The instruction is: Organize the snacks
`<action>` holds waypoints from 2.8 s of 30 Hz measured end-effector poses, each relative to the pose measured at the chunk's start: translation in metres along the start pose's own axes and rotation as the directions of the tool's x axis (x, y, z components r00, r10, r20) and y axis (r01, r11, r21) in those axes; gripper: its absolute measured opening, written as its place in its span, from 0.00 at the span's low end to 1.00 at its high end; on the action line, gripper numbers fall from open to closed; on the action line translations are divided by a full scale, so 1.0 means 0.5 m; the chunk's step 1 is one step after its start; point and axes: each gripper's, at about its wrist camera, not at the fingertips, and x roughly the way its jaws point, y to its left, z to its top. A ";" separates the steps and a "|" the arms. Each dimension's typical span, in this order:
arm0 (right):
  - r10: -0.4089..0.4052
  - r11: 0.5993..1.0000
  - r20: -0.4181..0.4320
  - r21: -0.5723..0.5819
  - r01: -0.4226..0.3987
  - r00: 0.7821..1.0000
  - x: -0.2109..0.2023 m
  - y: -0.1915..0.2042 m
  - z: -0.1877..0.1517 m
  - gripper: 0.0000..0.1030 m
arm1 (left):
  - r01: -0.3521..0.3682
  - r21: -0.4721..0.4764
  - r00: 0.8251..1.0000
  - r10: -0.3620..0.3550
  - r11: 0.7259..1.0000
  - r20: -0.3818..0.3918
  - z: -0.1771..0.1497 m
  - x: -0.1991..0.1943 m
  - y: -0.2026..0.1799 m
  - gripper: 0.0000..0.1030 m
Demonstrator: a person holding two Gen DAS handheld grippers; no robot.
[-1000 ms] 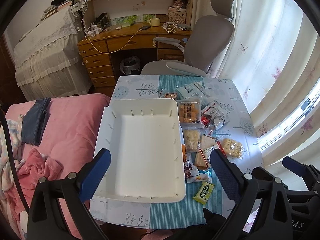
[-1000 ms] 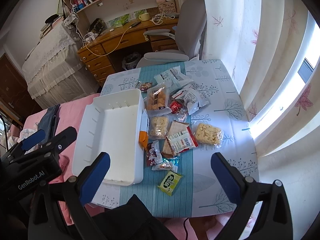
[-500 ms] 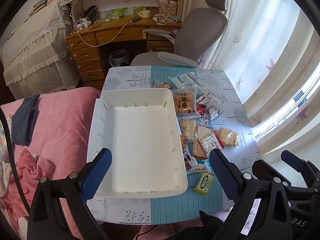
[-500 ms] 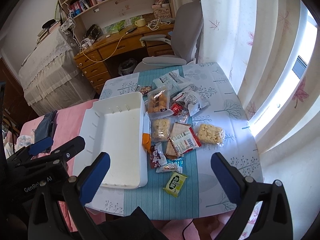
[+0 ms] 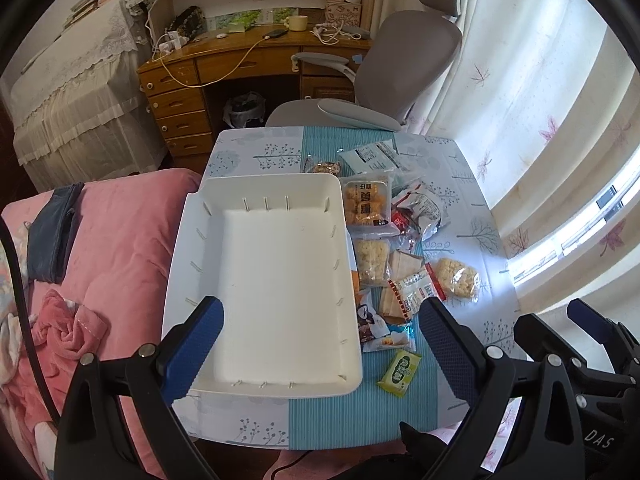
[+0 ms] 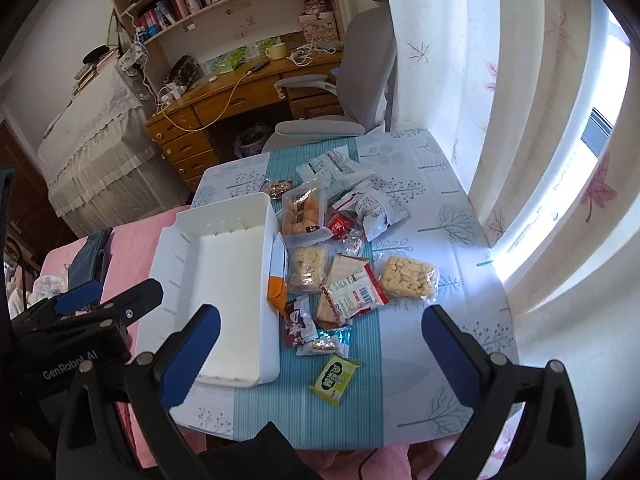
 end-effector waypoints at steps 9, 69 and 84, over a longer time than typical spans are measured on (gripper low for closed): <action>0.086 0.986 0.012 -0.143 -0.084 0.996 0.021 -0.088 0.048 0.98 | -0.070 -0.133 0.997 0.073 0.989 0.019 -0.002 -0.002 -0.084 0.95; 0.029 0.772 -0.351 -0.587 -0.244 0.936 0.554 -0.195 -0.023 0.87 | -0.136 -0.118 0.909 0.076 0.984 -0.410 -0.303 0.486 -0.223 0.84; 0.046 0.786 -0.339 -0.568 -0.244 0.940 0.547 -0.207 0.015 0.58 | -0.117 -0.083 0.928 0.080 0.990 -0.363 -0.286 0.478 -0.244 0.51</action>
